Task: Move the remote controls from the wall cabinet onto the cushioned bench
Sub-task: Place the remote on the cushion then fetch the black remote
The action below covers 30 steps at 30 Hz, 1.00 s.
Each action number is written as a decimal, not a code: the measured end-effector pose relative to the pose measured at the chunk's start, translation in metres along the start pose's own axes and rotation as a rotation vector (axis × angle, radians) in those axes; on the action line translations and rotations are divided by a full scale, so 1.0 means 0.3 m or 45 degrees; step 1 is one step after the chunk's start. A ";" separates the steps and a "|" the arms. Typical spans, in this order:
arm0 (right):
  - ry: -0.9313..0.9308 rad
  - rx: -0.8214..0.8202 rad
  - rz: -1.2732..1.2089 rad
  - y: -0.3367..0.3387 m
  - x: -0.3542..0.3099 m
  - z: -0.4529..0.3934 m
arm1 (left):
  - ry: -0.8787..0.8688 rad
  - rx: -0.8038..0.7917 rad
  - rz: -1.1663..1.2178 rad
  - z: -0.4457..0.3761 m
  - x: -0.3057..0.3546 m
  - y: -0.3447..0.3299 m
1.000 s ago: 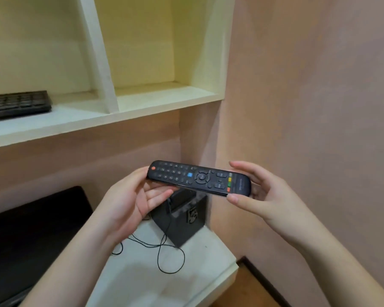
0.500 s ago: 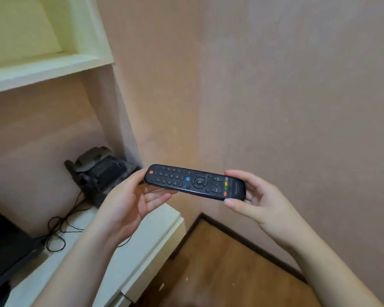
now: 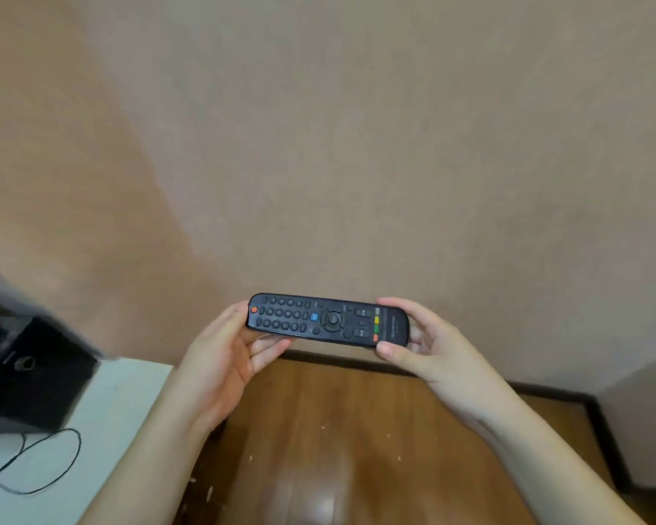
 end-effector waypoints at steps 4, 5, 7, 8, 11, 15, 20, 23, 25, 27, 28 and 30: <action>-0.027 0.147 -0.010 0.087 0.024 0.015 | 0.080 -0.117 -0.064 -0.069 -0.049 -0.105; -0.031 0.192 -0.008 0.103 0.031 0.020 | 0.100 -0.156 -0.092 -0.088 -0.062 -0.131; -0.039 0.288 -0.002 0.133 0.044 0.029 | 0.128 -0.237 -0.144 -0.123 -0.084 -0.180; -0.041 0.333 -0.005 0.145 0.049 0.036 | 0.142 -0.276 -0.166 -0.137 -0.095 -0.204; -0.043 0.458 -0.002 0.182 0.067 0.064 | 0.212 -0.377 -0.203 -0.177 -0.129 -0.270; -0.072 0.610 0.080 0.221 0.091 0.125 | 0.309 -0.502 -0.258 -0.203 -0.189 -0.354; -0.125 0.835 0.095 0.291 0.123 0.264 | 0.410 -0.691 -0.361 -0.147 -0.299 -0.489; -0.140 0.980 0.161 0.364 0.130 0.380 | 0.462 -0.822 -0.436 -0.061 -0.381 -0.585; -0.136 1.080 0.130 0.417 0.146 0.465 | 0.493 -0.889 -0.482 0.010 -0.435 -0.645; -0.125 1.181 0.080 0.467 0.170 0.555 | 0.521 -0.958 -0.534 0.088 -0.494 -0.702; -0.121 1.228 0.042 0.490 0.185 0.601 | 0.533 -0.993 -0.564 0.127 -0.525 -0.729; -0.110 1.320 -0.042 0.533 0.225 0.695 | 0.546 -1.048 -0.629 0.212 -0.595 -0.783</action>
Point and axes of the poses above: each hand's wrist, its own z-axis away from the middle knuckle, its own y-axis out of the back of the hand, x = y × z, the point moved 4 cm from there along -z, towards the middle knuckle, and after that the axes turned 15 degrees about x, right-handed, at the moved point
